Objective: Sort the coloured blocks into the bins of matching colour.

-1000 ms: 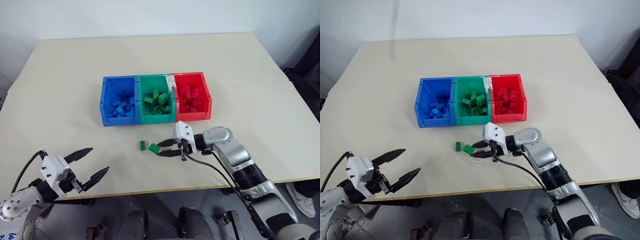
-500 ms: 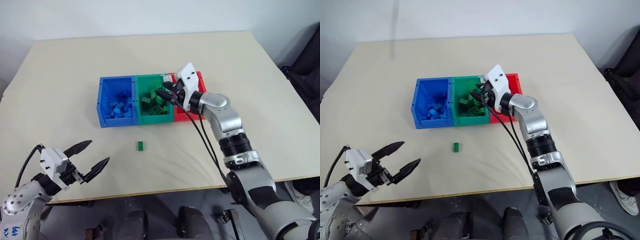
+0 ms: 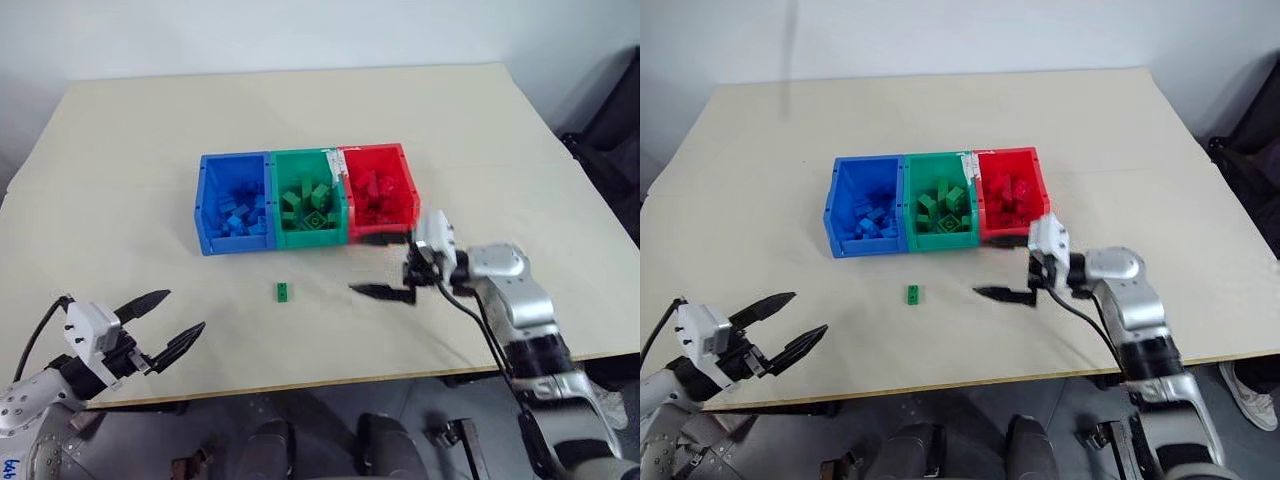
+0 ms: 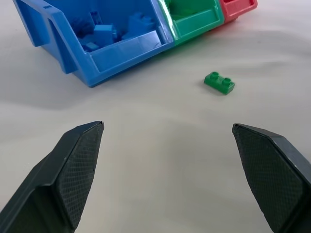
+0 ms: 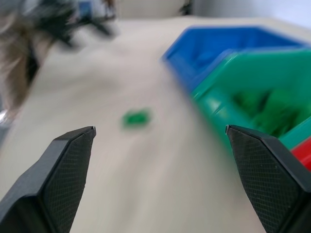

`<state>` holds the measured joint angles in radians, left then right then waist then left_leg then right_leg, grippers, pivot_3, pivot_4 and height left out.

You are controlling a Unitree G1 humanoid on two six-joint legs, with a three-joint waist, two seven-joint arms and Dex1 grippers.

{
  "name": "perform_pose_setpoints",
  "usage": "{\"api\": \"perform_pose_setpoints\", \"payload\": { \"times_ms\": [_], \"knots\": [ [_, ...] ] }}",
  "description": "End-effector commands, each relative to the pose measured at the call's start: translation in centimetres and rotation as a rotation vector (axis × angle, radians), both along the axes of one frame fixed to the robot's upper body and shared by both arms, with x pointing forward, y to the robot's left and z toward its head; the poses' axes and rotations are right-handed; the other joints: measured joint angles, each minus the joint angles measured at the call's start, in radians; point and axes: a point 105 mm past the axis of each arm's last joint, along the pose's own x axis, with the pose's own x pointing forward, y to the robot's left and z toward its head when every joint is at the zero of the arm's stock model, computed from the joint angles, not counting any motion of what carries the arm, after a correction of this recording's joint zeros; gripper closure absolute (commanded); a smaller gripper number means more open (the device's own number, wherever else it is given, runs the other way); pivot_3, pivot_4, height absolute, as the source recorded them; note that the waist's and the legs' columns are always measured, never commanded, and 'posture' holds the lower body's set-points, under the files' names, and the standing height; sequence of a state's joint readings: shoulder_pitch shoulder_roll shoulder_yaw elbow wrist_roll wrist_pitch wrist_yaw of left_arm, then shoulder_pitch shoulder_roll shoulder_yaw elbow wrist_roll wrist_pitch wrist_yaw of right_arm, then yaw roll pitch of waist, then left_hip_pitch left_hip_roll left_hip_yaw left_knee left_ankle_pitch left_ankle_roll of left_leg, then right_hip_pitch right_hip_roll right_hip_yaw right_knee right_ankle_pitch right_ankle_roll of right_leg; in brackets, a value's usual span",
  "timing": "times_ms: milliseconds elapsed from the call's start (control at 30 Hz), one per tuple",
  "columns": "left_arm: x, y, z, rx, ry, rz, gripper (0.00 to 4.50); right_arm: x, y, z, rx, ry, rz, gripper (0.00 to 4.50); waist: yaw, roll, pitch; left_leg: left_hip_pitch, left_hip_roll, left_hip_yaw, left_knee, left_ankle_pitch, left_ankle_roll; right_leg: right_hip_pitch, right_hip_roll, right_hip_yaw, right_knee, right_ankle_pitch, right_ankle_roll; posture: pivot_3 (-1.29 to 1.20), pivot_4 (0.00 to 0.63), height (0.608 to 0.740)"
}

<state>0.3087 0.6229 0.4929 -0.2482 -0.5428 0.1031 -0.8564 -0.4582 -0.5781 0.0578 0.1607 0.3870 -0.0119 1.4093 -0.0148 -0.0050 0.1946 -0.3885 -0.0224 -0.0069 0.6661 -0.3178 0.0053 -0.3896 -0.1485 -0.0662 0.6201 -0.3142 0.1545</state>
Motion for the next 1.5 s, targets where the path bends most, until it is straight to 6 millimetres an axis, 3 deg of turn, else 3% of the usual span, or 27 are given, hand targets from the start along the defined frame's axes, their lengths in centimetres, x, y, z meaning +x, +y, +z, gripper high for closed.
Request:
{"api": "perform_pose_setpoints", "payload": {
  "times_ms": [33,167,300,433,633,833,967,1133,1367,1500],
  "knots": [
    [-0.3,1.9,0.7,0.094,-0.025,0.022,0.00,-1.3,-3.9,0.2,-0.006,-0.012,-0.027,0.03,0.005,0.000,0.000,0.000,0.000,0.001,0.000,0.000,0.000,0.000,0.000,0.000,0.000,0.000,0.000,0.00,0.150,0.740],
    [0.2,1.2,0.7,0.097,-0.018,-0.026,0.00,-1.7,-5.2,0.4,-0.013,0.015,-0.084,0.03,0.005,0.000,0.000,0.002,0.002,0.005,0.000,0.000,0.000,0.000,0.000,0.000,0.000,0.000,0.000,0.00,0.150,0.740],
    [1.2,-2.5,0.4,0.042,0.055,-0.160,0.00,-1.8,-5.4,0.7,0.012,-0.021,-0.132,0.03,0.015,0.000,0.000,0.003,0.004,0.004,0.001,0.000,-0.001,0.000,-0.001,0.001,0.001,0.000,0.000,0.00,0.150,0.740],
    [3.1,-7.3,0.5,0.099,0.037,-0.343,0.00,-2.1,-5.3,0.9,0.025,-0.025,-0.172,0.03,0.037,0.000,0.000,0.002,0.003,0.003,0.002,0.000,0.000,0.001,-0.001,0.001,0.001,0.001,0.001,0.00,0.150,0.740],
    [5.6,-11.9,-0.2,0.177,0.082,-0.533,0.00,-3.3,-5.2,1.2,0.027,0.017,-0.201,0.03,0.039,0.000,0.000,0.002,0.000,0.003,0.004,0.000,-0.001,0.001,0.000,0.000,0.002,0.001,0.001,0.00,0.150,0.740],
    [7.6,-13.0,-1.8,0.298,0.137,-0.651,0.00,-4.3,-4.8,1.2,0.037,0.033,-0.234,0.03,0.038,0.000,0.000,0.002,0.000,0.009,0.003,0.000,-0.001,0.000,0.001,0.000,0.002,0.001,0.001,0.00,0.150,0.740],
    [9.6,-13.1,-1.8,0.343,0.126,-0.659,0.00,-5.0,-4.6,0.9,0.046,0.034,-0.261,0.03,0.043,0.000,0.000,0.001,0.000,0.013,0.007,0.000,0.000,0.002,0.001,0.000,0.002,0.001,0.001,0.00,0.150,0.740],
    [10.4,-13.4,-2.1,0.359,0.126,-0.677,0.00,-5.1,-4.6,0.7,0.051,0.030,-0.288,0.03,0.041,0.000,0.000,0.001,0.000,0.013,0.011,-0.002,0.002,0.004,0.001,-0.001,0.002,0.002,0.002,0.00,0.150,0.740],
    [11.1,-14.1,-2.0,0.323,0.113,-0.672,0.00,-5.0,-4.3,0.8,0.050,0.024,-0.291,0.03,0.043,0.000,0.000,0.001,-0.001,0.010,0.015,-0.002,0.003,0.007,0.001,-0.002,0.001,0.003,0.003,0.00,0.150,0.740],
    [12.1,-14.7,-0.8,0.211,0.084,-0.568,0.00,-4.8,-4.0,0.9,0.049,0.020,-0.286,0.03,0.043,0.000,0.000,0.001,-0.001,0.008,0.015,-0.002,0.003,0.008,0.001,-0.003,0.001,0.003,0.003,0.00,0.150,0.740]
  ]
}}
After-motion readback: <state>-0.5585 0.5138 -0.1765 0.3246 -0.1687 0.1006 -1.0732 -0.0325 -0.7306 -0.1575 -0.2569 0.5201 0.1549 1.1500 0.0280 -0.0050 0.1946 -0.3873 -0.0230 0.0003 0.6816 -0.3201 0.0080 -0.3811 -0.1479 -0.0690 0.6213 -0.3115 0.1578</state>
